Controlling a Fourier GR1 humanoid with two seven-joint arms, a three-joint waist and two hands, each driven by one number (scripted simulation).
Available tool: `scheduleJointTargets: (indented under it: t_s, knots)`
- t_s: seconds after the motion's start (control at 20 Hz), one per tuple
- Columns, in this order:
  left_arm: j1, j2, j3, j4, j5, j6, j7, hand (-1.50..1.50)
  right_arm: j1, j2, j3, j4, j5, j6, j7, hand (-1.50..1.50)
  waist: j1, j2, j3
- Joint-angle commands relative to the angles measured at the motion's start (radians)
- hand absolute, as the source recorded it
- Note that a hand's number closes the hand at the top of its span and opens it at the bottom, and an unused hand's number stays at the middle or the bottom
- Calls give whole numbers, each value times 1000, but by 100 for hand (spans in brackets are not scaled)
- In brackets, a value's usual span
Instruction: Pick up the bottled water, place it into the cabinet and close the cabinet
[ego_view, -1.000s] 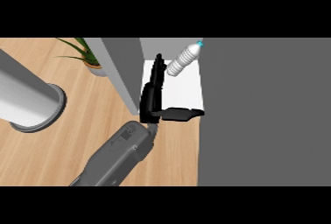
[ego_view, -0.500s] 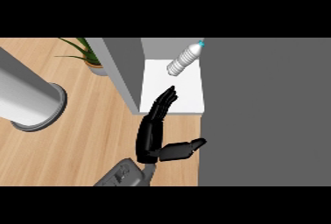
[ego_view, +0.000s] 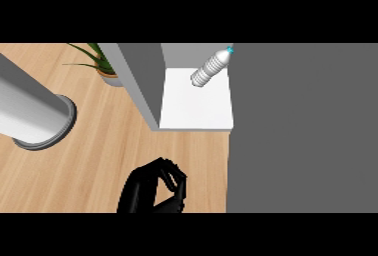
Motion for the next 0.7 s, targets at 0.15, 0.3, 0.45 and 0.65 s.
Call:
scheduleJointTargets:
  t_s: [0.15,0.3,0.45,0.65]
  knots:
    - [126,190,47,-166,16,-53,12,150,85,-25,55,-216,88,102,77,150,-6,-2,-1]
    - [191,275,90,-201,31,-104,-30,150,70,-50,77,-223,94,135,88,150,4,-1,-2]
    - [207,331,174,-262,91,-125,-4,150,70,-49,60,-260,77,166,59,150,-8,-4,-2]
    - [290,386,209,-292,132,-206,-56,-150,88,-16,103,-317,98,168,55,150,-12,-9,-6]
